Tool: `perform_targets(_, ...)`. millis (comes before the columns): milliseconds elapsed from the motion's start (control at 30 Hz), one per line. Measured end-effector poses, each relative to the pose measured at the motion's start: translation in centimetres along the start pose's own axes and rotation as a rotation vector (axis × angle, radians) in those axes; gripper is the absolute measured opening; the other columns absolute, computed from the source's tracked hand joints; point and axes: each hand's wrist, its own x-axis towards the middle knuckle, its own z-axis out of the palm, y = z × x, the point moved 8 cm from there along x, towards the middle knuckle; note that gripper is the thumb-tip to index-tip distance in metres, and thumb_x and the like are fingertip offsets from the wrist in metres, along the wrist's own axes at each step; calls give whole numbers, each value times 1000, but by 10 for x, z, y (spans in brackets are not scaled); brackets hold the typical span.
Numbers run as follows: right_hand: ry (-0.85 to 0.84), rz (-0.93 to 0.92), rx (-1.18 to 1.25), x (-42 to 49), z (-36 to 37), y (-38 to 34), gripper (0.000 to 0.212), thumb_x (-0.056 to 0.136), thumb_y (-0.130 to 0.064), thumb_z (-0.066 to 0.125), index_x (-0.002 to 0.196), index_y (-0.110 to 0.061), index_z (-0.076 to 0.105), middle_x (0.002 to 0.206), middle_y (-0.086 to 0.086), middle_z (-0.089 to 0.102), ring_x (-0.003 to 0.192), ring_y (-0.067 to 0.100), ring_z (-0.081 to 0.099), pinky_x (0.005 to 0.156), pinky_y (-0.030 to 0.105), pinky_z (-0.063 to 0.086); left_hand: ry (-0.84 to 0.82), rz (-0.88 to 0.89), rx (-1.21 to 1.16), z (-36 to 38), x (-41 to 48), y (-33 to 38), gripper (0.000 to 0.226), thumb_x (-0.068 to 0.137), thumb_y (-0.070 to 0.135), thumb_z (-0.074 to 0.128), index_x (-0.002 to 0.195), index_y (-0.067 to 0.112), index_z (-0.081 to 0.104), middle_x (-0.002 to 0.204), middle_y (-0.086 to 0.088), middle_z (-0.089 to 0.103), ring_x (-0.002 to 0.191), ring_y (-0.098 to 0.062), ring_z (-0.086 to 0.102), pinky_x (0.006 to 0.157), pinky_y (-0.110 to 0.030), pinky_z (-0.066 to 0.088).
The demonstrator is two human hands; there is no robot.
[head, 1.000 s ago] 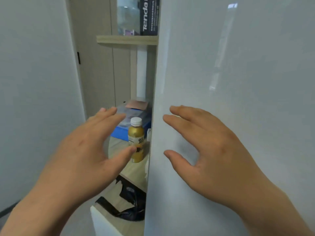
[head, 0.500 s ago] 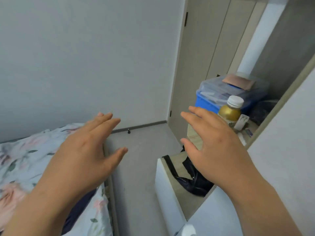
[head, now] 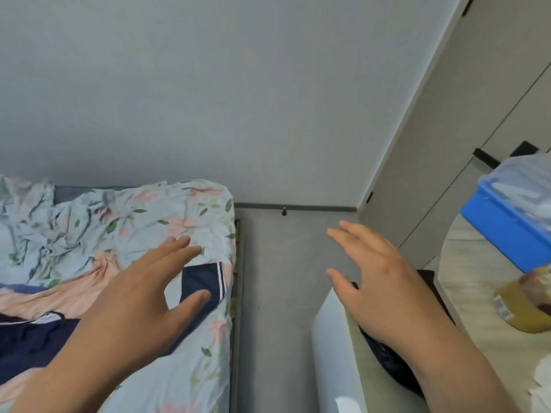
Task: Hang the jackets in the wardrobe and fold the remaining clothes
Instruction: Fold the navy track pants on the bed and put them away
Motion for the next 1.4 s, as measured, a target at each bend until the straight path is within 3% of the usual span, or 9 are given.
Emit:
perform_targets(233,-127,-44,0,66,47,-9,57,95,-36,59,148,-33,40,156,-16,31,140,3,25,107,15,14,-31,-144,54,3,26,-55,65,86,45,67,146,34,44,155,20,31,139,9,15,114,-28,27)
perform_targets(467,-235,-226,23,134,84,-51,54,92,-34,64,143,-25,49,150,-6,44,138,13,38,112,27,27,40,-306,31,-24,31,-95,62,82,45,69,140,39,49,144,31,31,138,-2,35,108,-33,36)
perform_targets(533,-242,-289,58,157,95,-66,51,91,-31,66,139,-23,54,144,-5,51,133,16,44,105,24,29,64,-368,44,-31,28,-109,62,80,47,68,139,39,50,144,31,33,136,-2,39,106,-33,37)
perform_targets(700,-364,-470,117,215,147,-101,53,94,-36,60,145,-28,47,148,-10,44,136,11,38,106,18,22,155,-589,123,-47,25,-139,59,82,45,69,137,37,52,146,19,46,134,-10,45,98,-33,40)
perform_targets(833,-509,-578,175,262,185,-118,55,96,-41,55,149,-33,39,153,-16,35,138,6,32,105,14,18,199,-766,151,-47,31,-144,57,85,39,70,139,32,52,147,18,45,138,-8,40,100,-29,37)
perform_targets(900,-562,-631,195,286,198,-126,55,97,-42,53,148,-35,38,154,-17,34,139,6,32,110,18,22,225,-836,156,-49,37,-142,57,86,37,69,140,33,51,147,19,43,137,-8,40,98,-27,37)
perform_targets(1033,-619,-743,205,322,216,-146,54,96,-44,52,148,-34,39,153,-14,36,140,7,32,116,25,24,287,-984,164,-53,36,-141,58,87,42,67,141,39,47,151,23,34,141,-4,34,107,-27,33)
perform_targets(1200,-697,-889,178,332,245,-173,53,98,-44,50,149,-35,37,154,-18,32,139,3,29,102,10,13,298,-1145,130,-37,24,-146,58,87,51,63,141,45,42,151,28,31,138,-4,38,105,-28,37)
perform_targets(1400,-822,-988,125,332,289,-213,53,100,-41,49,150,-33,35,155,-16,32,141,4,29,104,11,14,357,-1285,77,-26,-2,-176,58,88,50,63,142,44,42,154,24,32,136,-3,40,105,-30,39)
